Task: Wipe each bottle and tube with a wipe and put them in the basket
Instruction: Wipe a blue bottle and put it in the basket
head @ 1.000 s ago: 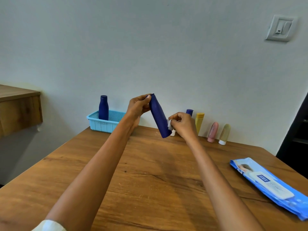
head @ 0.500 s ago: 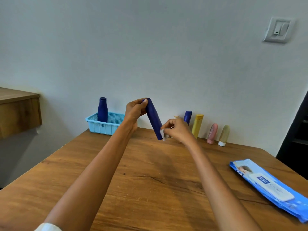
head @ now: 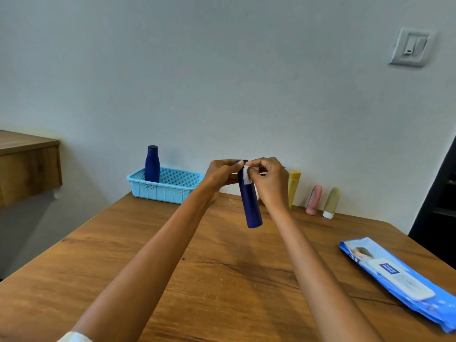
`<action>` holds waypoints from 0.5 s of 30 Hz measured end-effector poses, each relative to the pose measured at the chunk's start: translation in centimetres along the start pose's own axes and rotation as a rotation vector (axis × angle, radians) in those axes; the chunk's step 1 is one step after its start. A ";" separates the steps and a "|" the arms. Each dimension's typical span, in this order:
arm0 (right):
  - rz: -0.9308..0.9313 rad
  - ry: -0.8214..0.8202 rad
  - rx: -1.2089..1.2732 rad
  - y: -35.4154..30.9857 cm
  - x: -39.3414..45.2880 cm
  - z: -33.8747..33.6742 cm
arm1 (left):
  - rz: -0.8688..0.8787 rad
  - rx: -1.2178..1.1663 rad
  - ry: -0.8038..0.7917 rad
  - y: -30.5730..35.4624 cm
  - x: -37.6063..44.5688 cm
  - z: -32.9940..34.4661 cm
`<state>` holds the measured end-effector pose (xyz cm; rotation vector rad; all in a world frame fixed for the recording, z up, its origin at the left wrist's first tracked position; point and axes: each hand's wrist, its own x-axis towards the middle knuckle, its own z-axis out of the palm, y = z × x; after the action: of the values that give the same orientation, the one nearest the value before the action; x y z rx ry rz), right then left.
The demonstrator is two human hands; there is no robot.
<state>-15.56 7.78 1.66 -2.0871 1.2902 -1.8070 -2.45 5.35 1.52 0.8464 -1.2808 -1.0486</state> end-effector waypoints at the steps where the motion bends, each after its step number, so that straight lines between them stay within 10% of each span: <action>1: -0.009 0.049 0.018 0.1 0.0 -0.2 | -0.008 0.022 -0.047 0.0 -0.1 0.2; 6: -0.077 0.119 0.049 0.2 -0.1 -0.4 | 0.009 0.021 -0.054 0.2 -0.2 0.7; 15: -0.228 -0.320 -0.224 0.0 -0.2 0.2 | -0.031 -0.127 0.257 0.7 0.4 -0.9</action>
<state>-15.40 7.83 1.48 -2.6057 1.2597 -1.3680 -1.46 5.19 2.23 0.8754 -0.9780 -0.9986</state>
